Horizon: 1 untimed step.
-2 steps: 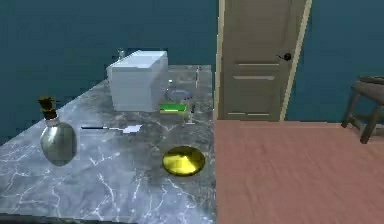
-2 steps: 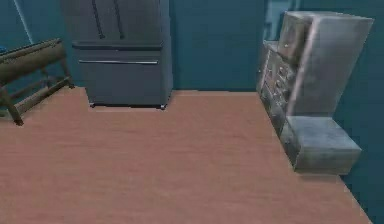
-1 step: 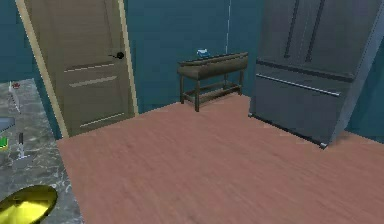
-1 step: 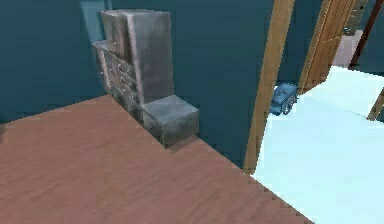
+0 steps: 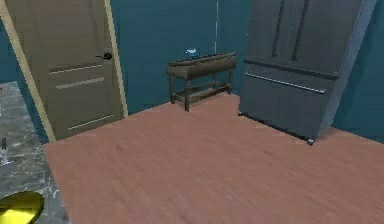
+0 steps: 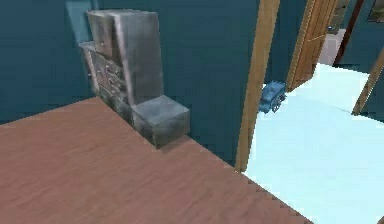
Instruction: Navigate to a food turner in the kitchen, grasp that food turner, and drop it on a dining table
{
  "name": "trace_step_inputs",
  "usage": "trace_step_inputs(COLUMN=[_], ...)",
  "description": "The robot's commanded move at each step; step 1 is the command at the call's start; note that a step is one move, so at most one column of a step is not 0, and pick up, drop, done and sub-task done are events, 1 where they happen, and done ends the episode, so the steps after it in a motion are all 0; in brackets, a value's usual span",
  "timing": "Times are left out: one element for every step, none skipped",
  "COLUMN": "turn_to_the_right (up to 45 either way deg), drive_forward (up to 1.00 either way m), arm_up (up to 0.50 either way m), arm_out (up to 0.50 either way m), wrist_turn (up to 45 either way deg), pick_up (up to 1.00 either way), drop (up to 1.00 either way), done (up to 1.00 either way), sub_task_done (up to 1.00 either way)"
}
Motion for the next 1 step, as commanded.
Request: trace_step_inputs(turn_to_the_right=[0.0], drive_forward=[0.4], arm_up=[0.0], arm_out=[0.0], wrist_turn=[0.0], pick_up=[0.0], drop=[0.0], done=[0.0], sub_task_done=[0.0])
